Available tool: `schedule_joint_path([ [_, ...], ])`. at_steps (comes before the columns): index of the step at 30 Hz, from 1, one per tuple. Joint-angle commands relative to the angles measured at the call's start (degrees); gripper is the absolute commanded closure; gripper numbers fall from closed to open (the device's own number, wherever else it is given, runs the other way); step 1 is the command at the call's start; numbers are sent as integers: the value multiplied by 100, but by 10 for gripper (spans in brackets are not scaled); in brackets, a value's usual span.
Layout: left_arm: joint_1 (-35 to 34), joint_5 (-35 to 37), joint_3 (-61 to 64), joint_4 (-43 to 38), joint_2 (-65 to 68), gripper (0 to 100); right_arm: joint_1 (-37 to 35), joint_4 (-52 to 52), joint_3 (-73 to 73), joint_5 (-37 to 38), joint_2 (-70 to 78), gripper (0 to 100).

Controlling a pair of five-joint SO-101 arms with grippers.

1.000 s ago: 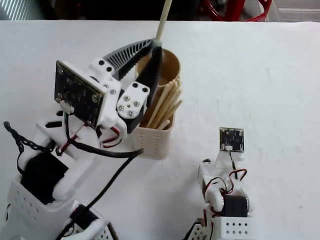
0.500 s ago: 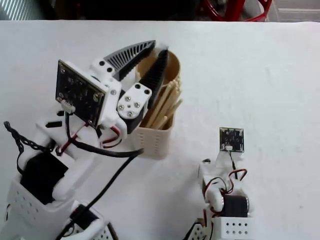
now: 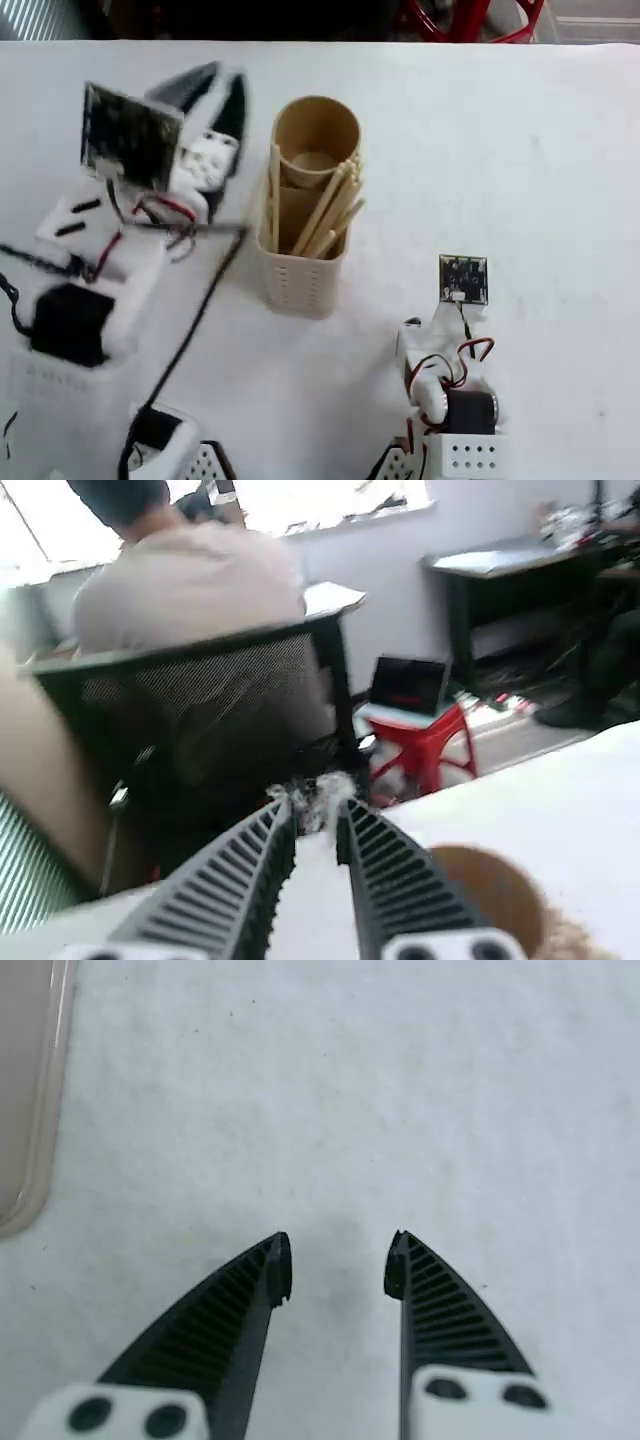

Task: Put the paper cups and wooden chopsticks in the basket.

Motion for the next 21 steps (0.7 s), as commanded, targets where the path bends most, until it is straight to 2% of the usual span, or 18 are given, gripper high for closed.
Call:
schedule_joint_path([
  [1, -1560, 712, 738, -9, 356, 910, -57, 40, 53, 44, -57, 839],
  [3, -1938, 1073, 1160, -9, 699, 907, -57, 40, 53, 44, -48, 839],
  [5, -1921, 1064, 1433, -18, 1138, 906, -22, 40, 53, 44, -48, 839],
  [11, -1393, 800, 1705, -18, 2598, 906, -22, 40, 53, 44, -48, 839],
  [14, -1367, 800, 1705, -202, 3213, 906, -22, 40, 53, 44, -48, 839],
  [21, -1200, 475, 1705, -554, 3899, 905, -22, 40, 53, 44, -57, 839],
])
